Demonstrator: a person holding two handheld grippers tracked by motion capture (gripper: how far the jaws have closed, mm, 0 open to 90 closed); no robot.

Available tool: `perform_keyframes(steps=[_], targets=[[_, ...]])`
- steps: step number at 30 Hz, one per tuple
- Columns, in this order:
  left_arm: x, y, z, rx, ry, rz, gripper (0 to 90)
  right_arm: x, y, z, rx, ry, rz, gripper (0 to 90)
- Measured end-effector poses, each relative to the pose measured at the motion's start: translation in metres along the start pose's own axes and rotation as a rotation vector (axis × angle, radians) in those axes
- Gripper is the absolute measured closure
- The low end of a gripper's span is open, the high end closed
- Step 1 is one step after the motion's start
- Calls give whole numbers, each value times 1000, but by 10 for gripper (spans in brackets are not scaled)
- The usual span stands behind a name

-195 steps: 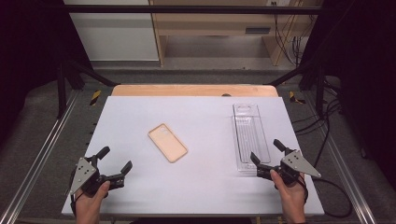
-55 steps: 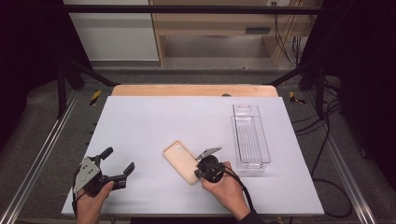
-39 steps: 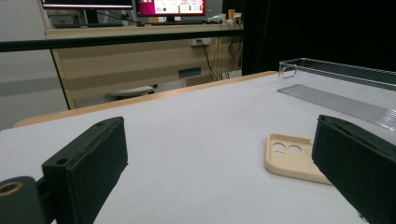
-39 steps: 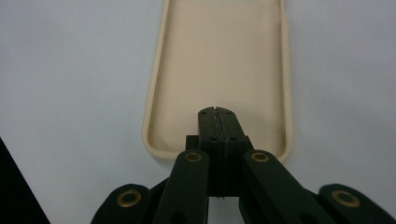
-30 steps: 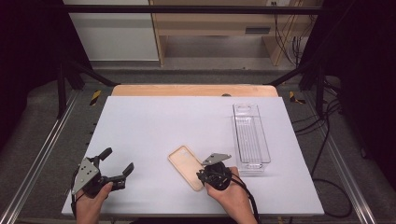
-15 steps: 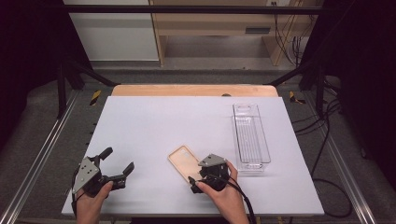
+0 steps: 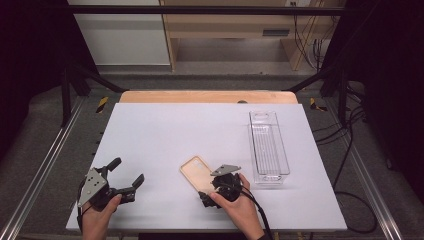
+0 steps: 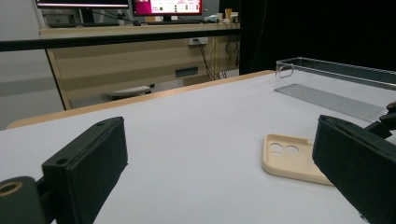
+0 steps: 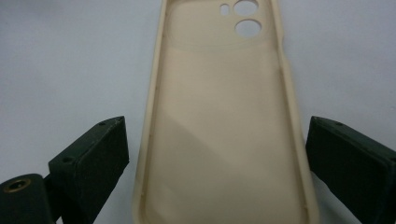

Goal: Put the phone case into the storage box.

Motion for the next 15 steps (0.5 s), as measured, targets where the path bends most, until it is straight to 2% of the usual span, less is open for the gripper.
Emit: perform_keyframes(steps=[4,5,8,15], targets=[[0,2,1,-2,3,-4,29,-6,-4,-2,37,-31,-54,54],[0,3,1,-8,-1,-7,29,-9,-6,-4,72,-42,-82,45],[0,4,1,-6,1,-10,29,-9,-5,-4,64,-32,-75,53],[2,5,2,9,1,-17,29,-6,-5,-5,57,-15,-95,114]])
Point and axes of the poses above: each handheld gripper's, and its own axes: x roughly backward along the jaws, z roughly out of its top, y roughly to its right, the point moved 4 cm from there along -x, roughly forward along the jaws, and after that the axes turned 15 degrees about z, right-handed, at the moved point
